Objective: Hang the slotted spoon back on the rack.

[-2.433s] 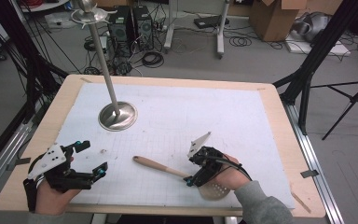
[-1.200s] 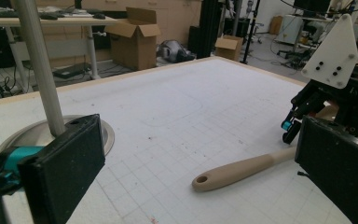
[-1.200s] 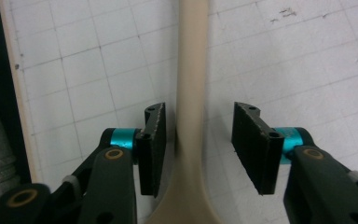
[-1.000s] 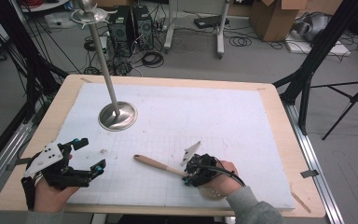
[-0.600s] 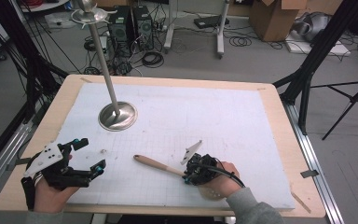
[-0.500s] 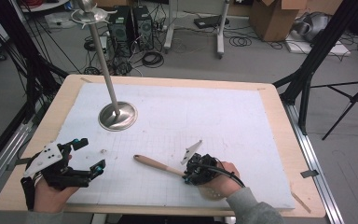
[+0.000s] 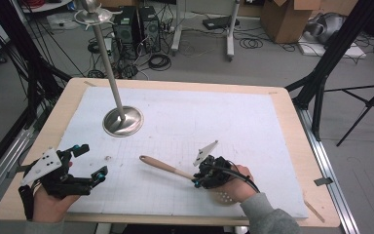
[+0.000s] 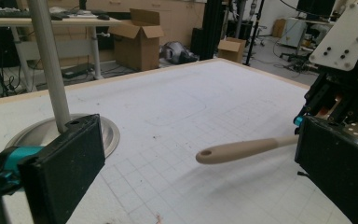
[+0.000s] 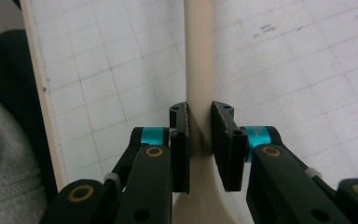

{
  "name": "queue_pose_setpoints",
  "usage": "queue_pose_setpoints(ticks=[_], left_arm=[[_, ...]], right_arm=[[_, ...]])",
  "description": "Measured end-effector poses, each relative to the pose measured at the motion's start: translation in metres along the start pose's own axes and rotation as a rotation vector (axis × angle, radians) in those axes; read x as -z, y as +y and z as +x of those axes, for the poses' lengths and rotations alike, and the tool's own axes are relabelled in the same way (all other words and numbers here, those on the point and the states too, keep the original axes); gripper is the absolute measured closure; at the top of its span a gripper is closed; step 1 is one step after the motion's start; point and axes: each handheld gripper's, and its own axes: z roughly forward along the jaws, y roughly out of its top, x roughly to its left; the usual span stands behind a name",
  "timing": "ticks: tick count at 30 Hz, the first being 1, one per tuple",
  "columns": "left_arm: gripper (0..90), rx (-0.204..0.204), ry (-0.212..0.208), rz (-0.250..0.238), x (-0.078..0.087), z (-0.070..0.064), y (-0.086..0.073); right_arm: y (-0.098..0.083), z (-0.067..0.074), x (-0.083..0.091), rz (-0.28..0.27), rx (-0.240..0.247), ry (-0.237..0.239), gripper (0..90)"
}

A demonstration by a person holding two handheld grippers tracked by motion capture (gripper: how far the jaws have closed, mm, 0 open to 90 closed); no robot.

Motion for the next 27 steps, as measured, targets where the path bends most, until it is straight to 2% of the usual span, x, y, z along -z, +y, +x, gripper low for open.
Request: queue_pose_setpoints(ticks=[7,8,13,14,18,21,22,24,27], left_arm=[[1.8,0.000,0.000,0.000,0.000,0.000,0.000],[1.8,-0.001,0.001,0.000,0.001,0.000,0.000],[1.8,0.002,0.000,0.001,0.001,-0.001,-0.001],[1.8,0.000,-0.001,0.003,0.001,-0.001,-0.001],[1.8,0.004,0.001,0.003,0.003,-0.001,-0.002],[1.8,0.004,0.004,0.003,0.004,0.000,-0.003],[1.8,0.005,0.006,0.001,0.005,0.000,-0.003],[1.8,0.006,0.007,-0.001,0.006,-0.001,-0.003],[1.8,0.005,0.008,0.002,0.007,-0.001,-0.003]], right_arm=[[0.004,-0.007,0.011,-0.059,-0.016,0.000,78.4],[0.005,-0.010,0.015,-0.084,-0.021,-0.004,78.4],[0.009,-0.014,0.024,-0.123,-0.030,-0.007,78.4],[0.011,-0.016,0.028,-0.147,-0.036,-0.005,78.4],[0.013,-0.019,0.033,-0.174,-0.031,-0.009,78.4],[0.015,-0.022,0.038,-0.206,-0.029,-0.015,78.4],[0.017,-0.025,0.040,-0.239,-0.026,-0.017,78.4],[0.018,-0.026,0.042,-0.265,-0.029,-0.018,78.4],[0.019,-0.026,0.044,-0.286,-0.031,-0.017,78.4]])
